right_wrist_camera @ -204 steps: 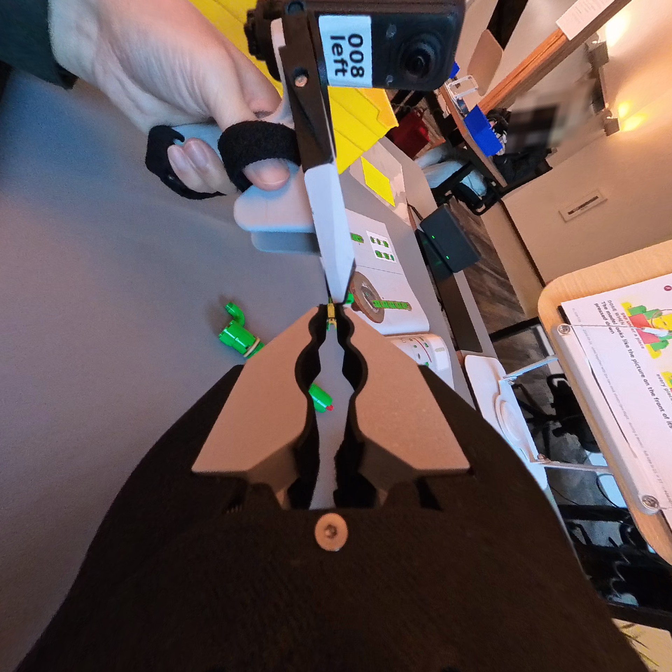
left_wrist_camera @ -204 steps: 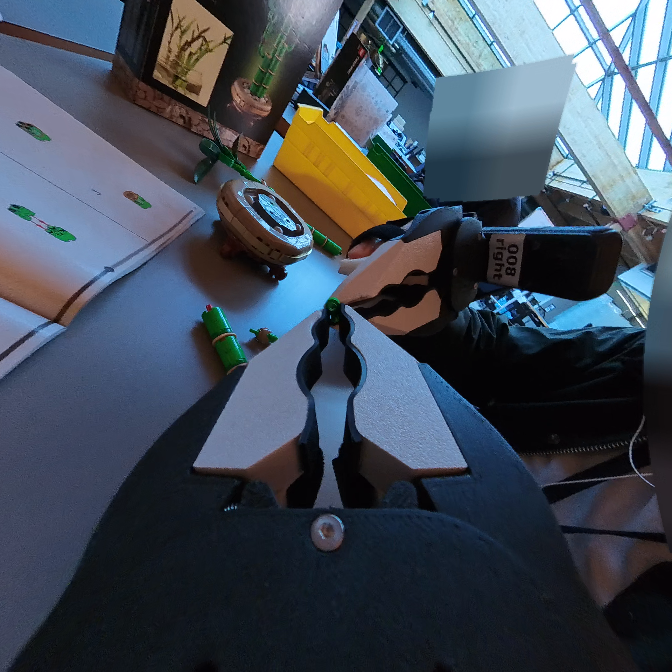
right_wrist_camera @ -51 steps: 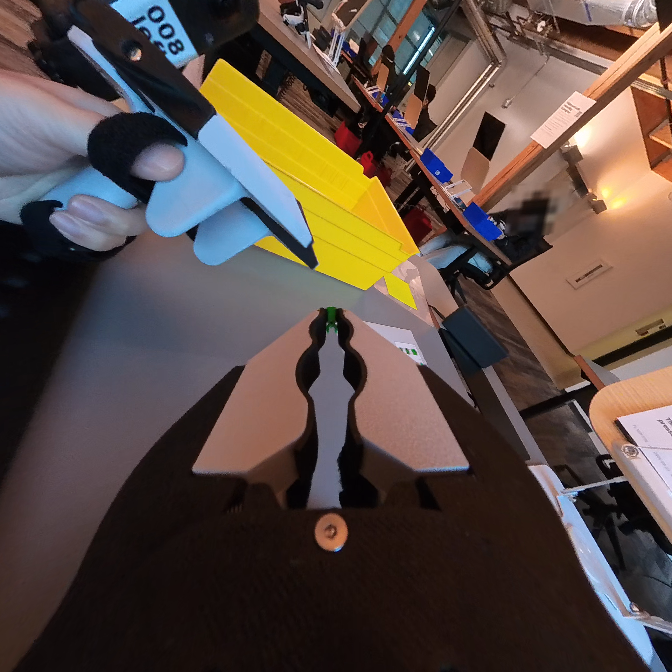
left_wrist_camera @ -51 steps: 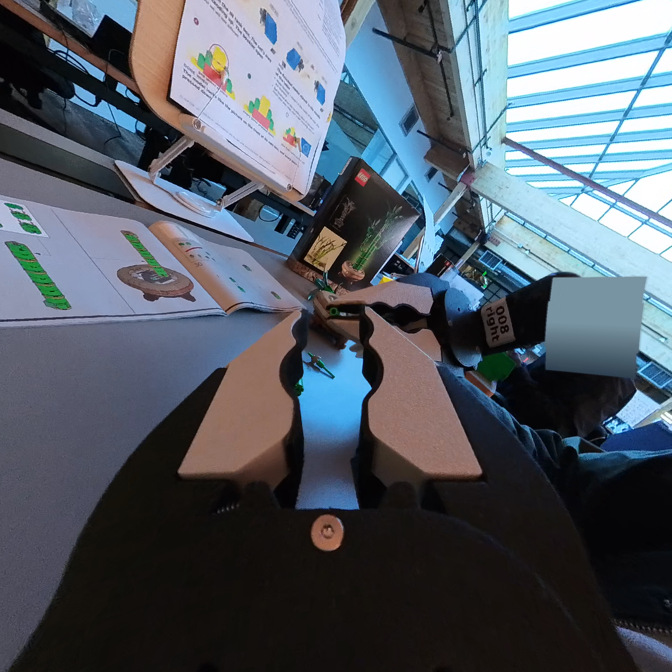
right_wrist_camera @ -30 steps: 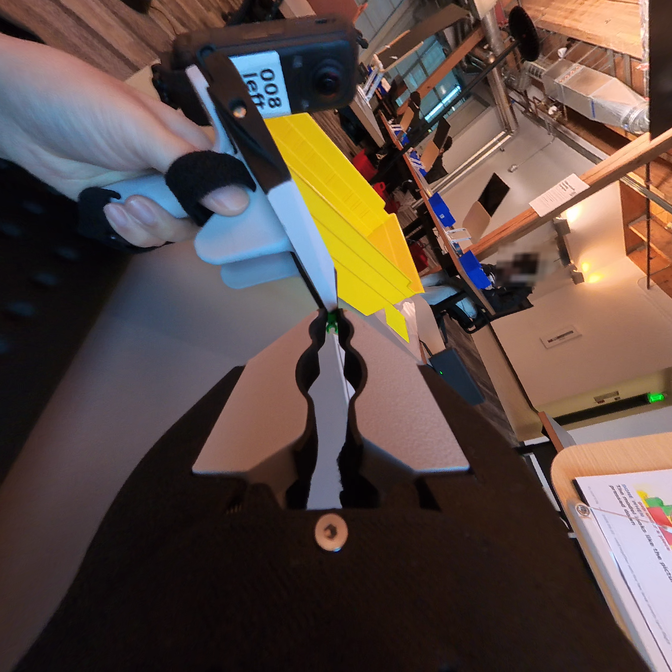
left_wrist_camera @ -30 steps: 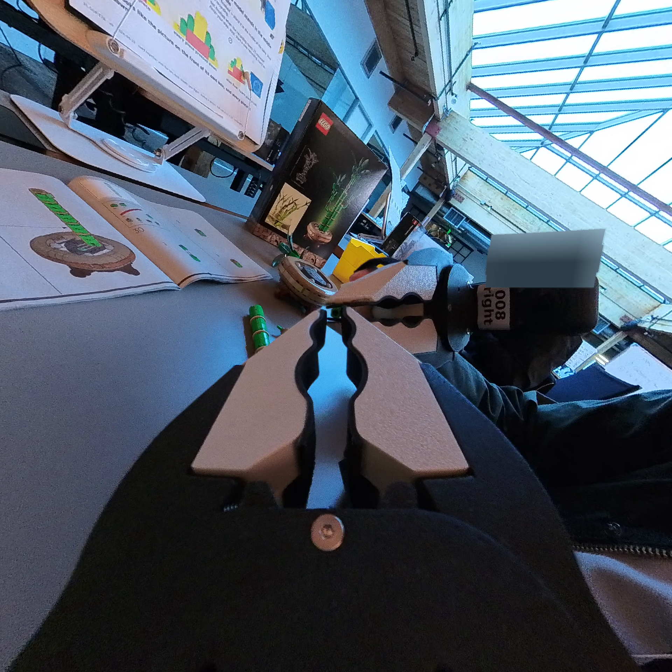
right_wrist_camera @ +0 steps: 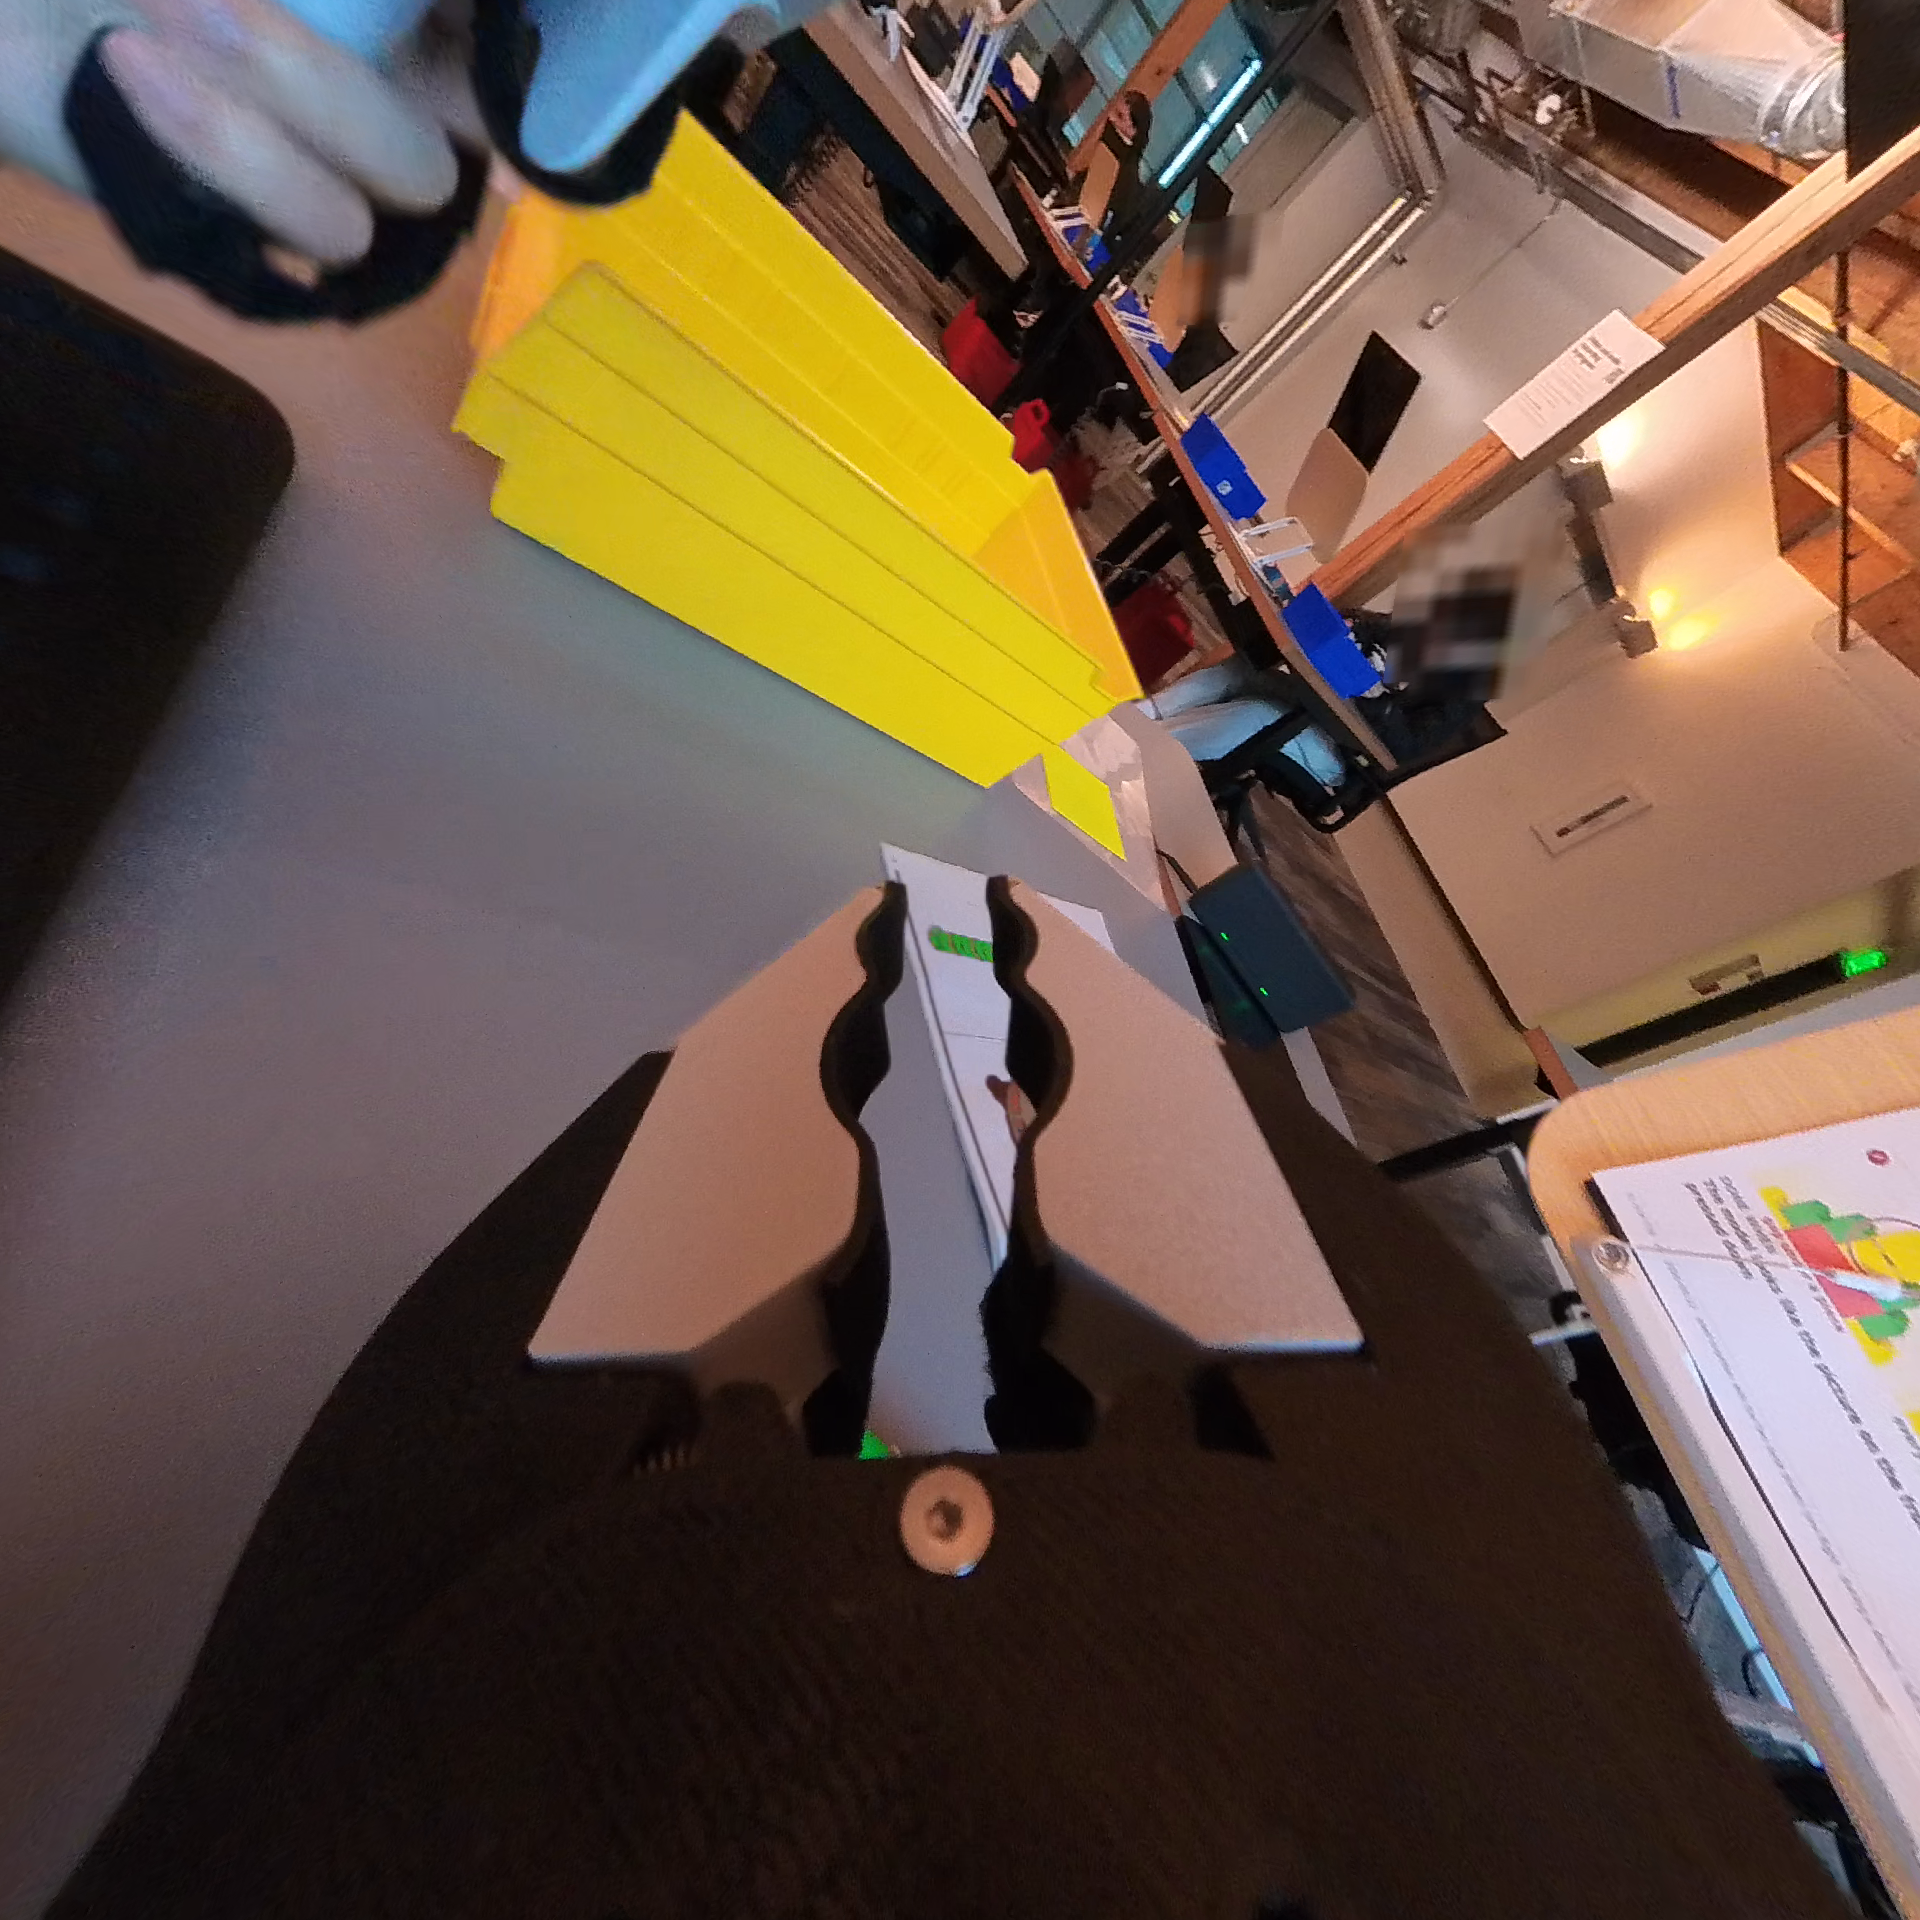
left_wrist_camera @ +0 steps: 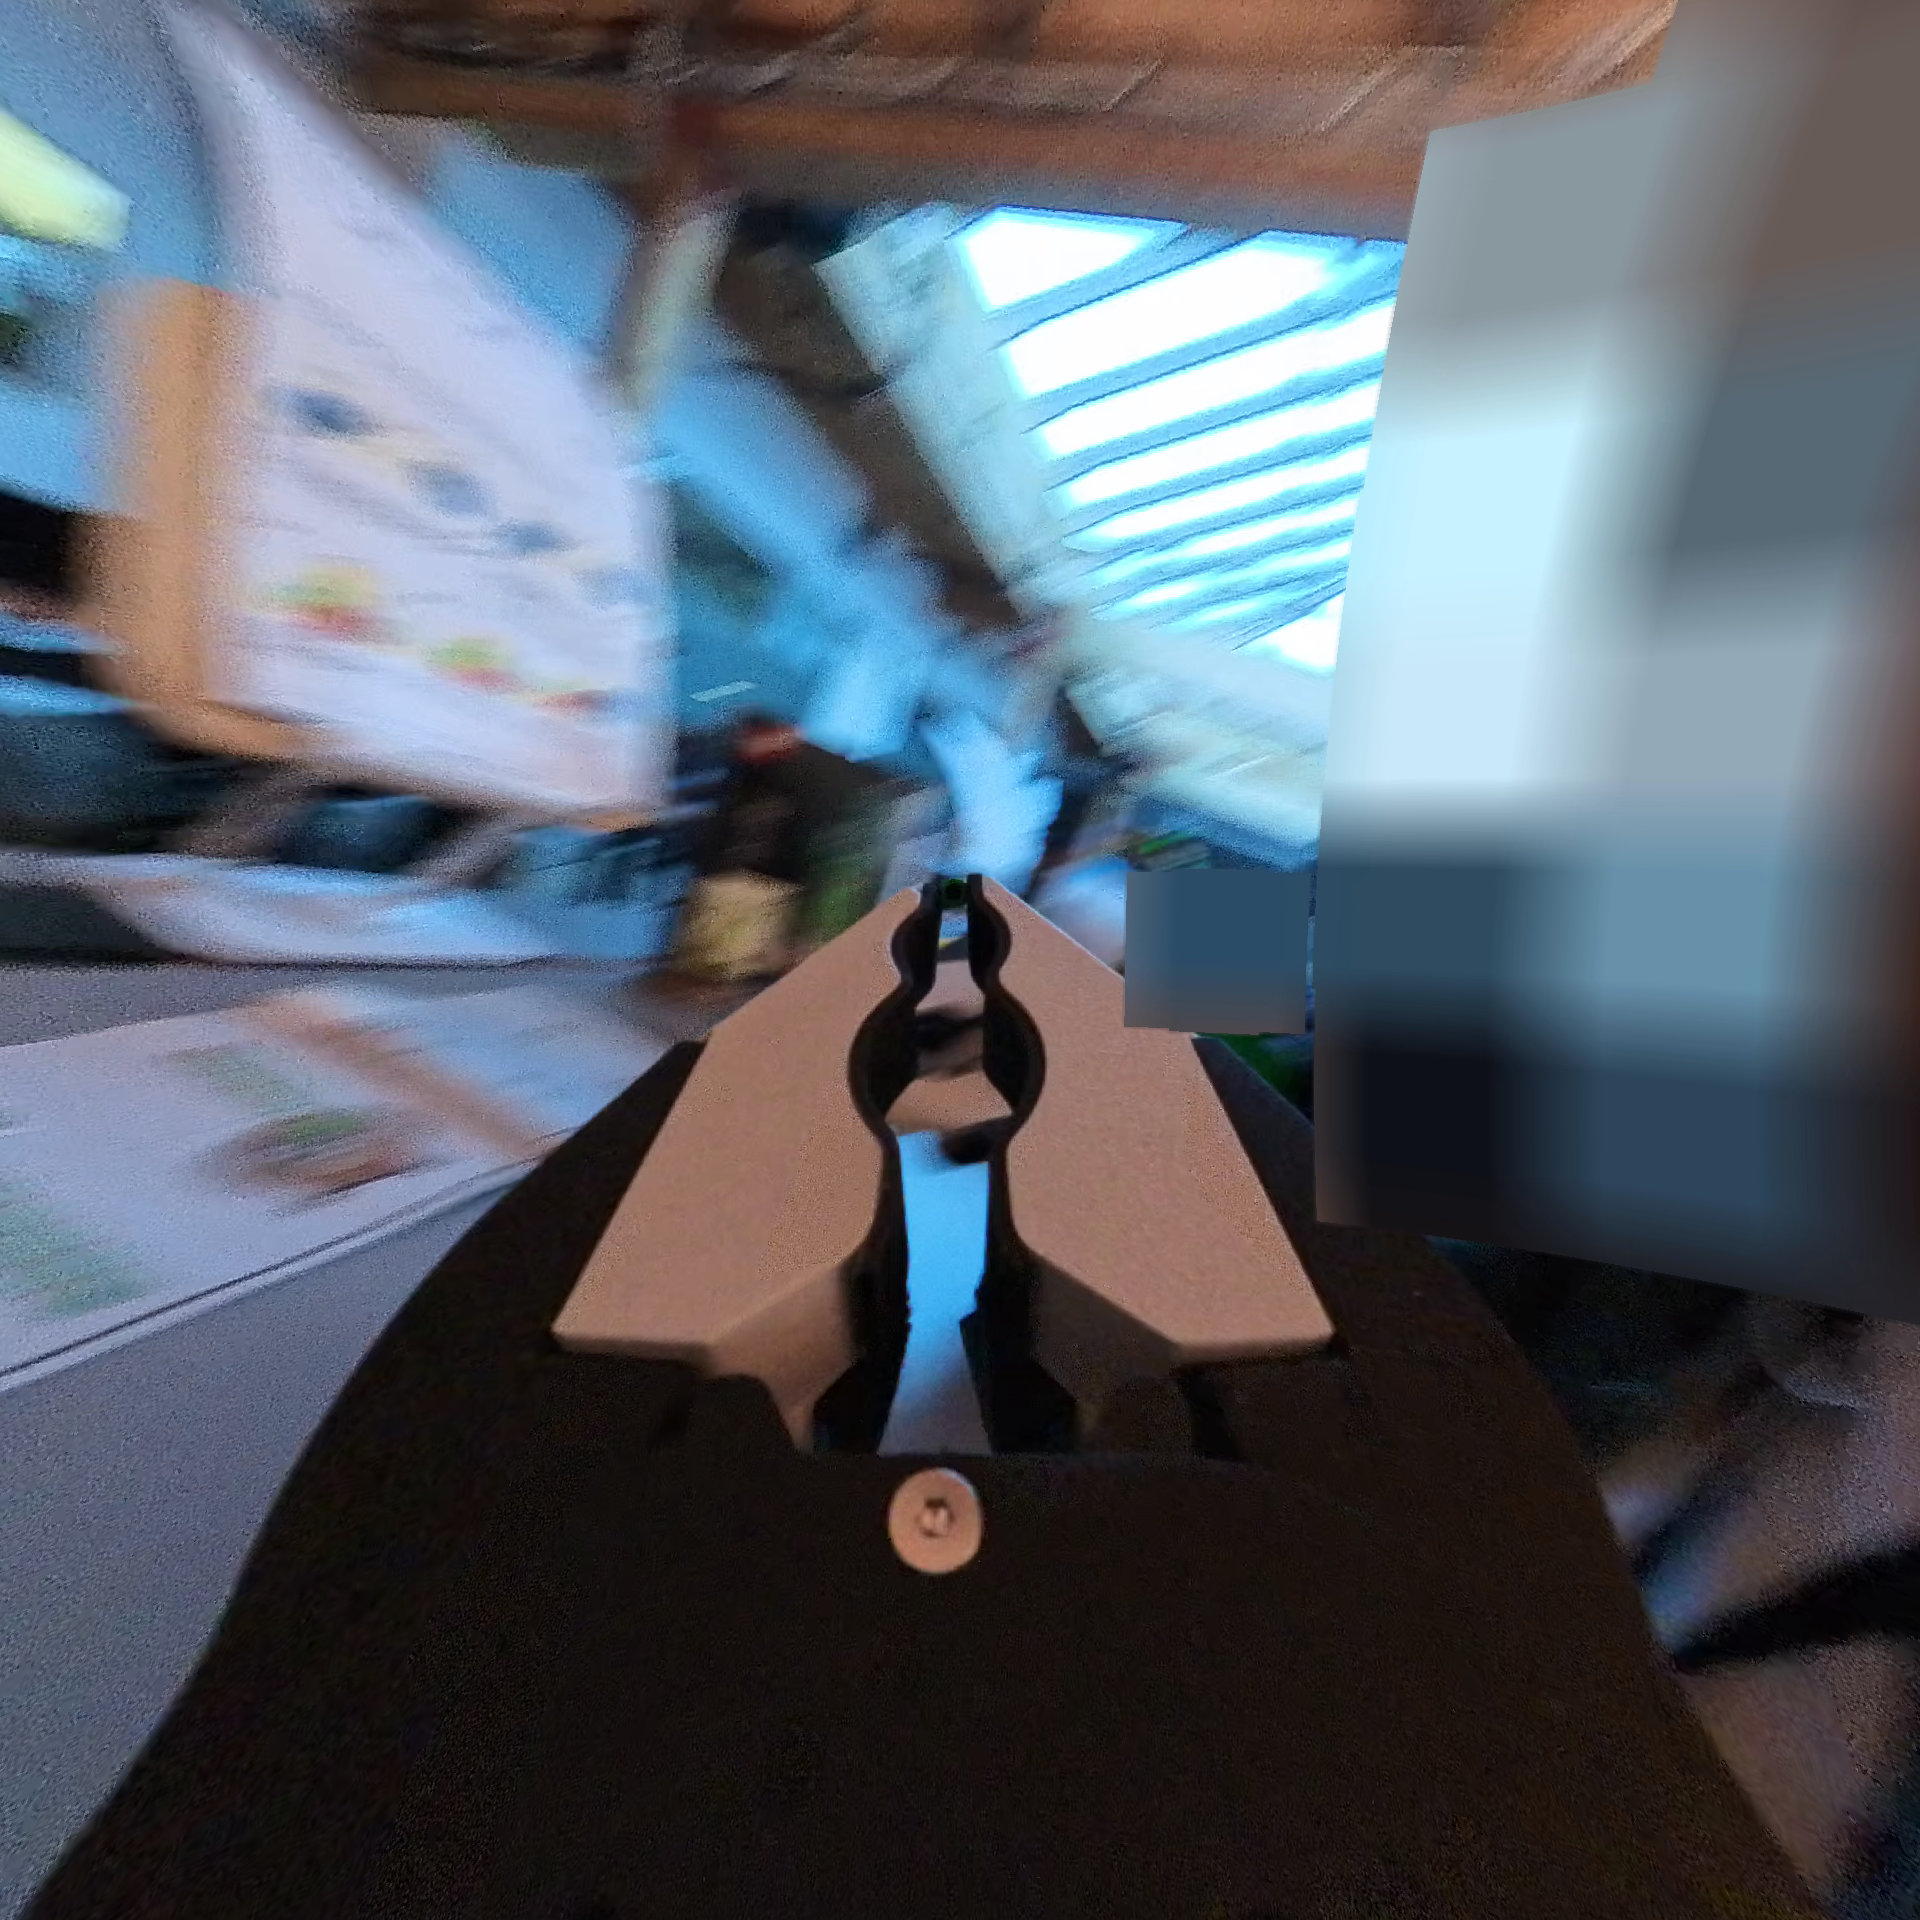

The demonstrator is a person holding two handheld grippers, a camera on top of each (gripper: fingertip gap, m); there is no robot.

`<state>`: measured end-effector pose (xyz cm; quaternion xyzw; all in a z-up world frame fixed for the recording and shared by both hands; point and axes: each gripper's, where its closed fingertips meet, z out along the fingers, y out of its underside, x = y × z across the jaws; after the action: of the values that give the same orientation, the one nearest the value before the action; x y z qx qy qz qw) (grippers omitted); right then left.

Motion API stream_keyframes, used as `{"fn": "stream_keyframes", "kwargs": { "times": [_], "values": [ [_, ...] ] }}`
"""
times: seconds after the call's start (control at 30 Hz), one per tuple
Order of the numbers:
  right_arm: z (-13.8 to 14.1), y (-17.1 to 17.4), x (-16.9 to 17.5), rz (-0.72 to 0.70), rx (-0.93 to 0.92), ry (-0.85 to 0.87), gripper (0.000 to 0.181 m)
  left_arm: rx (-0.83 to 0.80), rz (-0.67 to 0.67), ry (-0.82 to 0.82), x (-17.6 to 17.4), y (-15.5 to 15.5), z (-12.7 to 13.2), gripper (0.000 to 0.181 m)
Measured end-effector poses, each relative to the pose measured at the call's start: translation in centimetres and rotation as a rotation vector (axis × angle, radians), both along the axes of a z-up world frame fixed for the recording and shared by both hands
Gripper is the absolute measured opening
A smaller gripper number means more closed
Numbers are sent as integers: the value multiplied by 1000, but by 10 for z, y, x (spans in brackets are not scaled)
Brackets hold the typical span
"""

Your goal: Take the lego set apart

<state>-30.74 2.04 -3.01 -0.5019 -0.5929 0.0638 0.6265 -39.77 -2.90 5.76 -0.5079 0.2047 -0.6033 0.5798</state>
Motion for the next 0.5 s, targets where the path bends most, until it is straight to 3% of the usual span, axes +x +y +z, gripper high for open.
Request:
{"fn": "stream_keyframes", "kwargs": {
  "times": [0.03,0.1,0.13,0.17,0.23,0.3,0.37,0.4,0.5],
  "values": [
    [2,3,3,-9,-1,13,15,0,196,146,-24,20,-6,3],
    [1,8,5,-17,-14,38,13,0,621,389,-95,57,-10,3],
    [-1,11,6,-22,-24,43,12,-38,779,525,-130,72,-17,3],
    [-3,14,6,-28,-31,40,12,-125,854,670,-157,85,-33,3],
    [-8,19,7,-44,-35,22,12,-328,821,889,-186,101,-72,2],
    [-9,22,10,-61,-30,12,12,-386,768,962,-195,115,-93,3],
    [-6,23,13,-74,-24,19,12,-400,744,980,-198,127,-106,4],
    [-3,24,16,-79,-23,30,12,-416,737,978,-200,132,-111,15],
    [3,31,26,-108,-32,72,12,-427,698,877,-191,140,-106,30]
  ]
}}
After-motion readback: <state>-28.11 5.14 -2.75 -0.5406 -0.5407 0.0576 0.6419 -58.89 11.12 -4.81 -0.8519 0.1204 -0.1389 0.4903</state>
